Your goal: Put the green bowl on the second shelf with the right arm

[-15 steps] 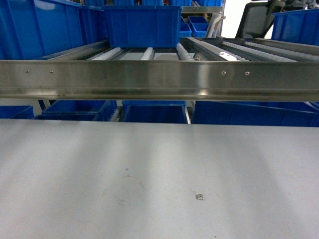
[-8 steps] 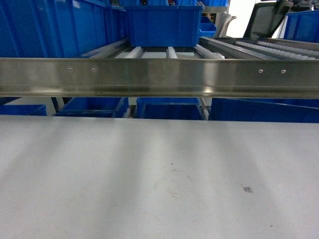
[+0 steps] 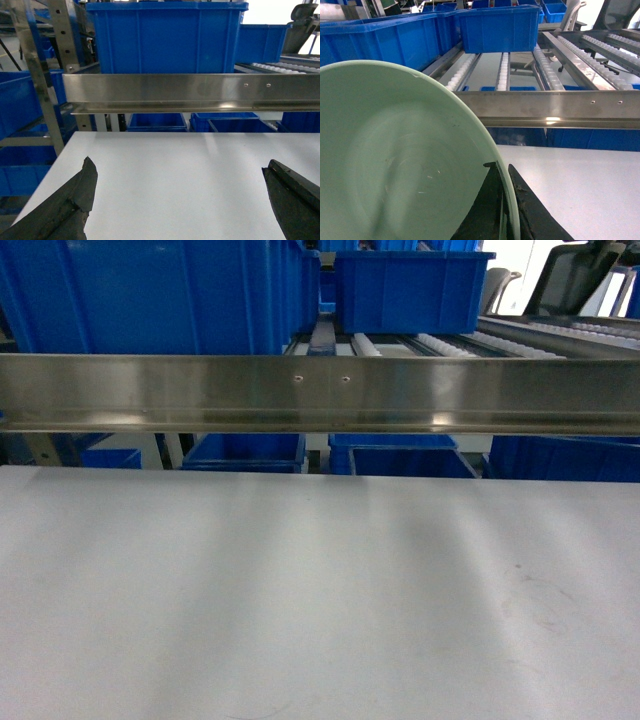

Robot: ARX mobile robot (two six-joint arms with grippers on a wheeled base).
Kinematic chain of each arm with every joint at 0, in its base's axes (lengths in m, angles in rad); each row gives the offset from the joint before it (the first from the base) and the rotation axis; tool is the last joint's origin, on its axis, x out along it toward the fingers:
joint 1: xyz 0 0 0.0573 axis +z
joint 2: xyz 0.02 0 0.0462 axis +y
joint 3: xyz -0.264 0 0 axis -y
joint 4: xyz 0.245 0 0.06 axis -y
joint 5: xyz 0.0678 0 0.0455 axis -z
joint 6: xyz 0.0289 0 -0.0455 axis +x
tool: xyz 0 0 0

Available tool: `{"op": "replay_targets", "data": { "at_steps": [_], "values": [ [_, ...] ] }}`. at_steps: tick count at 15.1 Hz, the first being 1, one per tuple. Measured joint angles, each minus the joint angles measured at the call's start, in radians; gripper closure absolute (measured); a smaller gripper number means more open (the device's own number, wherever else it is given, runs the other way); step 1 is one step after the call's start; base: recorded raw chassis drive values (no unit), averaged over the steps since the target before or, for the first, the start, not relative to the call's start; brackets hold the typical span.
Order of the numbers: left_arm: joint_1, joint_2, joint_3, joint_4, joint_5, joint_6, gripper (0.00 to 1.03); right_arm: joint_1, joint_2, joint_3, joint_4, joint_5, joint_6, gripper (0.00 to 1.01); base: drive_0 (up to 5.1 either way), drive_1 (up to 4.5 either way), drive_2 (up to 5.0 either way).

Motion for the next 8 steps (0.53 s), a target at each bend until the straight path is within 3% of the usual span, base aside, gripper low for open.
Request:
{"op": "replay_targets", "data": {
  "at_steps": [8],
  "values": [
    [0.000,0.000,0.000,0.001,0.000,0.000,0.05,0.000,0.001,0.000,0.000,0.000,0.000,0.99,-5.0,2.48,2.5]
  ]
}}
